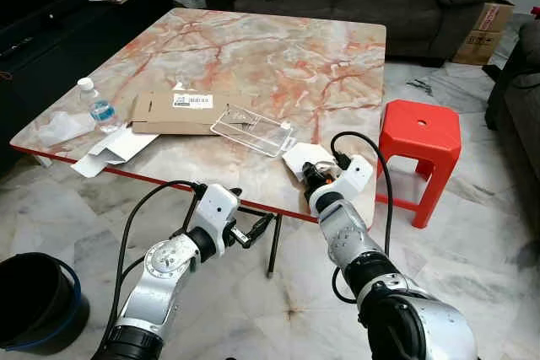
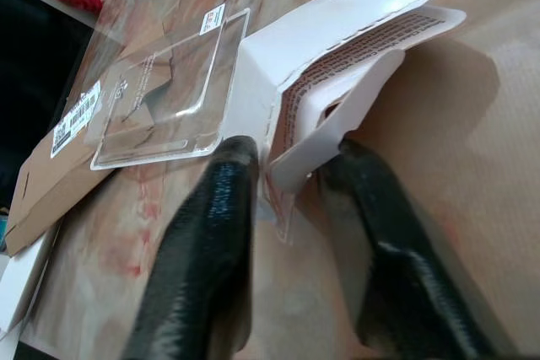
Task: Picking trash to rubbish bin
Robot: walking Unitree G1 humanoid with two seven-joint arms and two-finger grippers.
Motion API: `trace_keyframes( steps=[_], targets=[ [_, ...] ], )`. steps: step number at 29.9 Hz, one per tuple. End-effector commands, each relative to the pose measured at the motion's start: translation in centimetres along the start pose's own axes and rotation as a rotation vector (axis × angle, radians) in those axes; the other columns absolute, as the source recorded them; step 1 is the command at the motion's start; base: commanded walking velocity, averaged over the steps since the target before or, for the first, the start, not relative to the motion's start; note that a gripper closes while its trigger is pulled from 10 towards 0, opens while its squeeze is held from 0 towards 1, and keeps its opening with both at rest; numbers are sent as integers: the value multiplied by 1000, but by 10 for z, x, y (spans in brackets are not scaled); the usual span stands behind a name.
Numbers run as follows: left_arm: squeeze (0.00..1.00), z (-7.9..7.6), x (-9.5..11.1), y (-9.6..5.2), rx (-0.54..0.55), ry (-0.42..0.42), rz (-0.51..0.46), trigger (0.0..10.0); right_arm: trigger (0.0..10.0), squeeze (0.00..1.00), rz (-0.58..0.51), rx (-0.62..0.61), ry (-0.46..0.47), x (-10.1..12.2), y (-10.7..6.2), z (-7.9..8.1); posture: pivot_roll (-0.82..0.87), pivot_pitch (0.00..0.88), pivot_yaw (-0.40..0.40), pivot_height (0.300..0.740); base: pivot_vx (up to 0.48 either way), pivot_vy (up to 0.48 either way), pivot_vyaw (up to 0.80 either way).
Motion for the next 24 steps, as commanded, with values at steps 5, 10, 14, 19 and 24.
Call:
trace_keyframes(
  steps=[5,10,14,19,24],
  targets=[
    [0,-2,6,4,-6,4,-19,10000,0,0,-6,35,4,2,3,14,255,61,24,740,0,0,0],
    [0,-2,7,6,-6,4,-21,10000,0,0,-11,42,5,5,4,15,253,56,24,740,0,0,0],
    [0,-1,8,8,-3,5,-23,10000,0,0,-29,67,22,8,4,20,247,49,22,740,0,0,0],
    [0,1,10,12,3,6,-32,10000,0,0,-52,88,29,16,5,25,239,36,18,740,0,0,0],
    [0,0,14,18,6,6,-47,10000,0,0,-109,135,42,36,6,36,222,23,14,740,0,0,0]
  ],
)
Point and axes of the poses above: a point about 5 cm out from each wrist's last joint towards the gripper, its own y axis pointing out of the wrist towards the gripper, its own x axis along the axis of the wrist's last joint, z = x × y, the point moved 6 cm from there along y, pointing out of the wrist towards the gripper, and after that the axes turned 12 degrees about y, right-handed, at the moved point
